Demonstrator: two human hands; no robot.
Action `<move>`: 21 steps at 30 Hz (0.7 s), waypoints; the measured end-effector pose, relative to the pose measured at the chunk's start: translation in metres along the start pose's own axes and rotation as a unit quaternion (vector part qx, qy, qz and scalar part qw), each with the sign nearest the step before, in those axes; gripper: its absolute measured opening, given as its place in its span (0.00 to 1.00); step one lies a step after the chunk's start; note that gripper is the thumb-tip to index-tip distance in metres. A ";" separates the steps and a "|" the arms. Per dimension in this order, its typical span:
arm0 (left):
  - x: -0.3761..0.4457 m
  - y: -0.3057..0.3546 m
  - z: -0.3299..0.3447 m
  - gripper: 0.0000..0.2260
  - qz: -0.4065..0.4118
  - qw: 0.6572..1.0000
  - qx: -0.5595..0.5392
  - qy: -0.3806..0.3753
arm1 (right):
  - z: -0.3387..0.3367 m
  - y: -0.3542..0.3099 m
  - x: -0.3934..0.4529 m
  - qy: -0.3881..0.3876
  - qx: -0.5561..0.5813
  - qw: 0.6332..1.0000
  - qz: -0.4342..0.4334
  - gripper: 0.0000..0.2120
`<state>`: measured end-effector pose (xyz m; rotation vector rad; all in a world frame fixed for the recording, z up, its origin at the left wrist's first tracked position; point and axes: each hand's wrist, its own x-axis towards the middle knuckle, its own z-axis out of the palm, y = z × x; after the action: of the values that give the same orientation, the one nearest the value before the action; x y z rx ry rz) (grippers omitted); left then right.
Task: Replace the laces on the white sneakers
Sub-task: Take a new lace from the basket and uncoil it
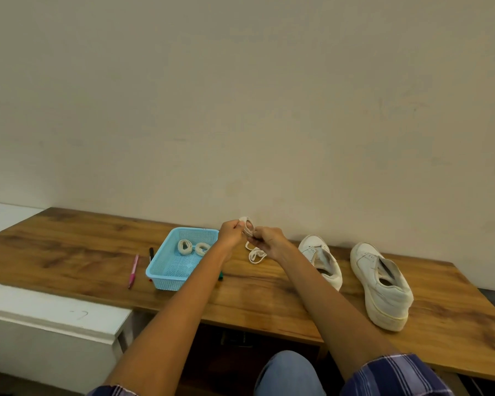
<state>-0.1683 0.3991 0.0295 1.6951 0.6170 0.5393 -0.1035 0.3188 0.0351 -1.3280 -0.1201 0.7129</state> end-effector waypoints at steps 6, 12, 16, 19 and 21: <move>0.013 -0.030 -0.012 0.15 -0.085 0.996 -0.032 0.002 | 0.005 0.010 0.008 -0.006 -0.127 0.991 -0.043 0.09; 0.022 -0.046 -0.044 0.16 -0.096 0.994 -0.034 0.043 | 0.036 0.035 0.029 -0.048 -0.155 0.986 -0.031 0.06; 0.027 -0.059 -0.069 0.13 -0.130 0.989 -0.047 0.056 | 0.058 0.049 0.038 -0.042 -0.227 0.970 -0.070 0.05; 0.030 -0.076 -0.088 0.11 -0.145 0.987 -0.006 0.066 | 0.073 0.063 0.048 -0.063 -0.278 0.955 -0.084 0.07; 0.031 -0.087 -0.102 0.12 -0.133 0.986 0.074 0.075 | 0.080 0.073 0.052 -0.086 -0.307 0.943 -0.091 0.08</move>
<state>-0.2211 0.5094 -0.0342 1.6864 0.9971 0.4400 -0.1292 0.4186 -0.0265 -1.8153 -0.6429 0.6551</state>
